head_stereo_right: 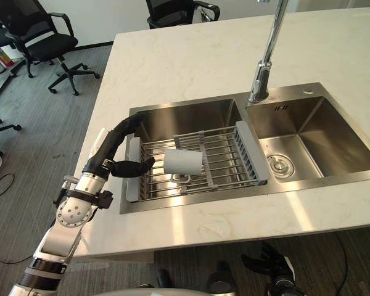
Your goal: Walk over to the sink, pick up the cup, carry it to the dishwasher, place the cup inside the dishwasher, then close the dishwasher door
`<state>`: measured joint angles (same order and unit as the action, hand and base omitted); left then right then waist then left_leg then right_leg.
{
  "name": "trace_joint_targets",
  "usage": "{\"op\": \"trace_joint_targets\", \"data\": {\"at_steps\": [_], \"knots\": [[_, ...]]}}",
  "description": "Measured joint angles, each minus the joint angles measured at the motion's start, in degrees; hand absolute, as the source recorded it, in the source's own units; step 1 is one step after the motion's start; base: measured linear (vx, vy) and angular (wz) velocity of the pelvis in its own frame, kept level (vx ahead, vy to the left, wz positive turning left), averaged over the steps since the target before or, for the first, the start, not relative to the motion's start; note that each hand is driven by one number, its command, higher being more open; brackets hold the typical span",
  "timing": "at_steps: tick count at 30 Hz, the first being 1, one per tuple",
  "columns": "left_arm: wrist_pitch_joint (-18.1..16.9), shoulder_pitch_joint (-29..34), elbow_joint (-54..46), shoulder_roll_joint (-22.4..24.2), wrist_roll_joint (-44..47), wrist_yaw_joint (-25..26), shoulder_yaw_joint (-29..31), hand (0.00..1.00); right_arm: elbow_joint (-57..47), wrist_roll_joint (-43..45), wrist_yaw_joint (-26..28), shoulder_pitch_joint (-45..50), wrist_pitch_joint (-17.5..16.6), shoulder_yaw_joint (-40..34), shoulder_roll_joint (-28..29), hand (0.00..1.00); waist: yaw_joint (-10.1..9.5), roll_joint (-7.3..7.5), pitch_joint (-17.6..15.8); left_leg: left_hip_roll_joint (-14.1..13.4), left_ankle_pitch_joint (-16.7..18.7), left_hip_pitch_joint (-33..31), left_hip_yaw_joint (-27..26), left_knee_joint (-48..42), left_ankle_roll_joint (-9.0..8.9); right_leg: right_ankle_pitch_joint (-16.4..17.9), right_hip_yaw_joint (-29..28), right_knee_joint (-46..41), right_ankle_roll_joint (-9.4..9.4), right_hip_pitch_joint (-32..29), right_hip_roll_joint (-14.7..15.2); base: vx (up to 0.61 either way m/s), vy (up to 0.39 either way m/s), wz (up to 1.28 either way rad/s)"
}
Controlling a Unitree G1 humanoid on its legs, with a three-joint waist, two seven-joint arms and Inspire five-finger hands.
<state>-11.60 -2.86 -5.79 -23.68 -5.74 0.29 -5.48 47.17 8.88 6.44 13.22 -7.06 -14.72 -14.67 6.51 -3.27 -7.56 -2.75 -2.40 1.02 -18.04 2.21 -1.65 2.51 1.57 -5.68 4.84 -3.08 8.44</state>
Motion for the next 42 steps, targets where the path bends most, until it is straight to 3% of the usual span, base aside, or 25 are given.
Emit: {"op": "trace_joint_targets", "data": {"at_steps": [9,13,27,42], "knots": [[0.9,-0.1,0.0,5.1,-0.2,0.1,-7.0,0.90,1.7,-0.3,-2.0,0.2,0.4,0.0,2.3,0.90,0.51,1.50,1.2,0.0,-0.9,2.8,0.0,2.8,-0.21,-0.4,0.5,1.7,-0.03,2.6,-0.4,0.00,0.000,0.00],[1.5,-2.0,2.5,6.2,-5.2,0.0,-9.4,0.90,1.7,-2.3,-3.1,0.2,0.8,0.0,2.9,0.90,0.66,1.69,1.4,-0.1,-0.9,3.9,0.0,2.8,-0.26,-1.0,0.6,2.7,-0.07,4.5,-0.5,-0.02,0.004,0.00],[1.5,-3.2,3.2,4.1,-20.8,-0.4,-13.7,0.90,1.7,-2.4,-3.6,1.0,0.8,-0.1,4.7,0.90,0.64,2.44,1.7,-0.4,-1.4,3.9,0.3,3.1,-0.17,-1.5,1.1,3.8,-0.09,4.9,-0.4,-0.03,0.005,0.01],[2.8,-7.8,9.0,4.1,-27.6,1.0,-14.1,0.90,1.7,-2.3,-3.4,0.9,0.7,-0.1,5.7,0.90,1.41,2.93,1.6,-0.4,-1.2,3.9,-0.2,3.1,-0.40,-1.9,0.8,4.7,-0.12,5.1,-0.5,0.00,0.002,-0.01]]}}
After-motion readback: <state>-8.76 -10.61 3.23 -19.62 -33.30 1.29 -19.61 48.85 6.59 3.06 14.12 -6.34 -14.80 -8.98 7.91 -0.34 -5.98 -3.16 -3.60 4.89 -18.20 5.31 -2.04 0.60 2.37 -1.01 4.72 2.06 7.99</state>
